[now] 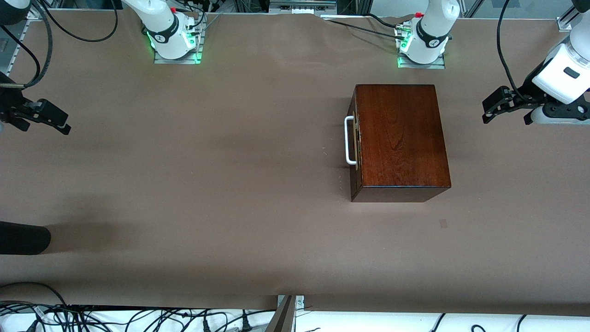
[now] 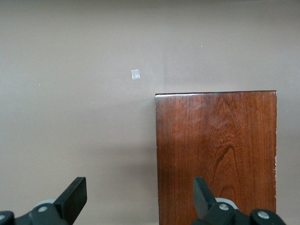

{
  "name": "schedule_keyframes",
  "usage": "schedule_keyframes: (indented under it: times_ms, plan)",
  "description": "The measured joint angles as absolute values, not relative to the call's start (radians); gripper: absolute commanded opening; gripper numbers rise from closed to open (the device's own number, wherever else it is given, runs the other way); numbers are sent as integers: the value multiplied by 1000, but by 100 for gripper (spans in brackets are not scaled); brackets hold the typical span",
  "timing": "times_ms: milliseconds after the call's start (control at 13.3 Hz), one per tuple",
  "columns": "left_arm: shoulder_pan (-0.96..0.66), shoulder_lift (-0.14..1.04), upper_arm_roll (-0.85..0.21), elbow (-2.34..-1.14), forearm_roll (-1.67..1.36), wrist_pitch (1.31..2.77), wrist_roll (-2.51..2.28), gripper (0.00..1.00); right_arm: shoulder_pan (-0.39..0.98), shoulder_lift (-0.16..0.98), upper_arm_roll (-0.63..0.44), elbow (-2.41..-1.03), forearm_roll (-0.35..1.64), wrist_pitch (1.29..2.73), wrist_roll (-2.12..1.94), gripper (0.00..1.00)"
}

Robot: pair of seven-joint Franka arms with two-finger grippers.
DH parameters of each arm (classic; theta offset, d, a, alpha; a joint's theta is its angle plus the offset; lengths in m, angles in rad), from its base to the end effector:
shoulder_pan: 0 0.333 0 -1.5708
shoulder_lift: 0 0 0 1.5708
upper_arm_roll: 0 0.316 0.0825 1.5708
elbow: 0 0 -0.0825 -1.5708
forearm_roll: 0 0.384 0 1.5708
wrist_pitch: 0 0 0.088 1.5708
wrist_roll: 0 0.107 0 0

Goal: Open drawer, take yellow block, close drawer

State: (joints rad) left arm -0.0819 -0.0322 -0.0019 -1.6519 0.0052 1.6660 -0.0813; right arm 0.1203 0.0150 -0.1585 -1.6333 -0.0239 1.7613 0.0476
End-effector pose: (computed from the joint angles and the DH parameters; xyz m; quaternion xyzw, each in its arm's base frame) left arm 0.5508 -0.0458 0.6123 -0.9997 0.0014 -0.0233 0.0007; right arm 0.5754 -0.0235 0.6040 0.9975 -0.0411 0.0566 0.0128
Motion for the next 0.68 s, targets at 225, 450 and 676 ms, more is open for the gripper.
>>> schedule_keyframes:
  times_ms: [225,450,676]
  plan:
    - [-82,-33,-3,-1650,5,1666,-81,100,121,15,-162,-1633,-24,1761,48,100]
    - [-82,-33,-3,-1643,5,1666,-81,100,121,15,-162,-1628,-24,1761,48,100]
    - [-82,-33,-2,-1641,5,1666,-82,100,121,15,-162,-1622,-24,1761,48,100]
